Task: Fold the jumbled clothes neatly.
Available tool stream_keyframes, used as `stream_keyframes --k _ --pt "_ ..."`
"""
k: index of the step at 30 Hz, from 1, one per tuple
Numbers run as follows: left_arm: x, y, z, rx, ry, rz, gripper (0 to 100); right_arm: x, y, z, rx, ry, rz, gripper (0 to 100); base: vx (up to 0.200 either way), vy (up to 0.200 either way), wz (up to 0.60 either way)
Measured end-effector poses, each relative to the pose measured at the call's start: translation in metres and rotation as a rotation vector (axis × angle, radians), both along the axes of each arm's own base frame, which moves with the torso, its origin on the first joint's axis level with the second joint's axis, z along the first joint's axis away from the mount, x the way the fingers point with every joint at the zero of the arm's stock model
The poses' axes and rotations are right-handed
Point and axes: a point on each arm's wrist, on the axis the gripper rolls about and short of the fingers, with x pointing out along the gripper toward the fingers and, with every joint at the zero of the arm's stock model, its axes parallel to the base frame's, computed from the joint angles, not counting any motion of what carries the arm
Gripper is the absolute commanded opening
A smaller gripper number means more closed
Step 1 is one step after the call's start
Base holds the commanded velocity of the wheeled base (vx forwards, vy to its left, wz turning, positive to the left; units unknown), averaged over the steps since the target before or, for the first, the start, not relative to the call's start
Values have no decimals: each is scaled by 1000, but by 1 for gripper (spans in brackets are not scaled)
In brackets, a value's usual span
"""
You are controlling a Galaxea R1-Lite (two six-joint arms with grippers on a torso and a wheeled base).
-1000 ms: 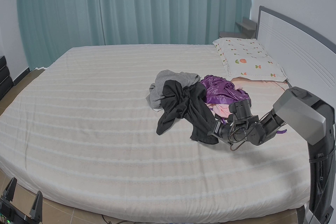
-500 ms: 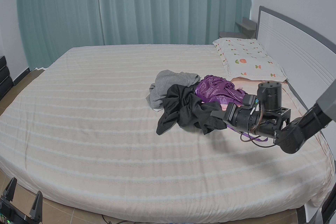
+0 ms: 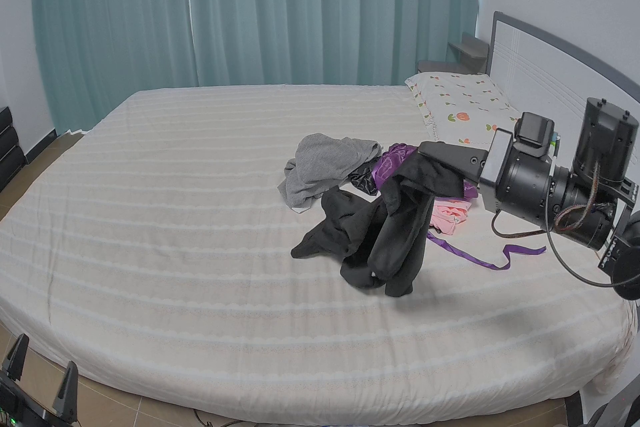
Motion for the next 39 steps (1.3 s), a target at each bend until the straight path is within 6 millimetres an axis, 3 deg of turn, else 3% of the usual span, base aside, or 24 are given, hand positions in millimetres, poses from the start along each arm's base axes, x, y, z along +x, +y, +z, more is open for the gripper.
stream_keyframes --k 7,13,27,39 --pt "-11 -1 50 -77 -141 -68 100 -14 -3 13 26 -42 23 0 0 0 0" --pt "2 -3 64 -89 -39 -174 100 -18 -4 16 31 -51 30 0 0 0 0" --pt "86 -12 57 -169 482 -404 100 -17 -4 10 19 -37 20 0 0 0 0" --pt "174 -31 34 -166 671 -466 100 -12 -9 7 8 -31 -5 0 0 0 0"
